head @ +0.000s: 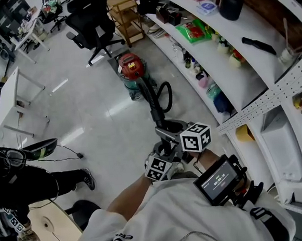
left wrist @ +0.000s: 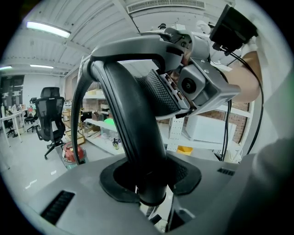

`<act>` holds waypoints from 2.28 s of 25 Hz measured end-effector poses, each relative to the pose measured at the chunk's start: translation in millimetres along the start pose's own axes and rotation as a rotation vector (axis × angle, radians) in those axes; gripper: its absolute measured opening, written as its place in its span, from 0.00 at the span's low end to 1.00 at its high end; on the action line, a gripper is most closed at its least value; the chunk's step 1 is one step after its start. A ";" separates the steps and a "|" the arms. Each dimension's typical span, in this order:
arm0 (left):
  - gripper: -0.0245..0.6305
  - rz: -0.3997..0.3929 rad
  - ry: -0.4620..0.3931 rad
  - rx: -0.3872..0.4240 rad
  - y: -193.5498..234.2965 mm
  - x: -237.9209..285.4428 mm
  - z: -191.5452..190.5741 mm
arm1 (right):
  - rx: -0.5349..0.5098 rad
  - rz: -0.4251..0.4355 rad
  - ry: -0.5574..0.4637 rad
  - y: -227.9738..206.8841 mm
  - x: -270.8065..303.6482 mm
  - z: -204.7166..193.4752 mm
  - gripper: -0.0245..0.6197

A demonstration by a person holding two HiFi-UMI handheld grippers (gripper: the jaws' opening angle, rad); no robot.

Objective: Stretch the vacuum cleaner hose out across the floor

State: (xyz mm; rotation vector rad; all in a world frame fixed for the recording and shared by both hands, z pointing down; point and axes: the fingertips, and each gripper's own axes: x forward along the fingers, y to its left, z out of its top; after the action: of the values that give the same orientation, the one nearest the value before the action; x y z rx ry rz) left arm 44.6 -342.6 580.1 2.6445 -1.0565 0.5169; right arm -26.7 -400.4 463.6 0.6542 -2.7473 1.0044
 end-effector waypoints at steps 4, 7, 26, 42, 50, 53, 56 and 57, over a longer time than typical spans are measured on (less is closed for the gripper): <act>0.22 -0.025 0.011 0.004 -18.7 -6.6 -7.6 | 0.025 -0.020 -0.020 4.9 -12.8 -12.6 0.32; 0.22 -0.059 0.019 0.014 -32.2 -15.2 -15.1 | 0.039 -0.050 -0.035 11.8 -20.2 -23.9 0.32; 0.22 -0.241 0.011 0.076 -111.9 -105.9 -71.6 | 0.063 -0.233 -0.109 95.7 -50.6 -108.2 0.31; 0.22 -0.213 0.037 0.052 -215.2 -128.5 -100.3 | 0.057 -0.198 -0.072 139.5 -120.8 -177.1 0.31; 0.22 -0.140 0.039 0.023 -283.5 -133.7 -104.9 | 0.048 -0.129 -0.050 162.7 -178.3 -210.0 0.31; 0.22 -0.131 0.042 0.023 -302.8 -137.5 -107.1 | 0.043 -0.120 -0.050 171.5 -193.7 -219.6 0.31; 0.22 -0.147 0.051 0.032 -320.1 -142.3 -111.2 | 0.049 -0.131 -0.060 177.7 -207.2 -228.9 0.31; 0.22 -0.157 0.054 0.036 -325.9 -143.8 -112.6 | 0.054 -0.138 -0.065 179.1 -211.8 -232.0 0.31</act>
State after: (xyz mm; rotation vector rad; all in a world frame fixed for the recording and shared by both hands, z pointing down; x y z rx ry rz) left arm 149.7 15.7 592.0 2.6997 -0.8225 0.5748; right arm 79.8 -55.2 478.8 0.8871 -2.6938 1.0467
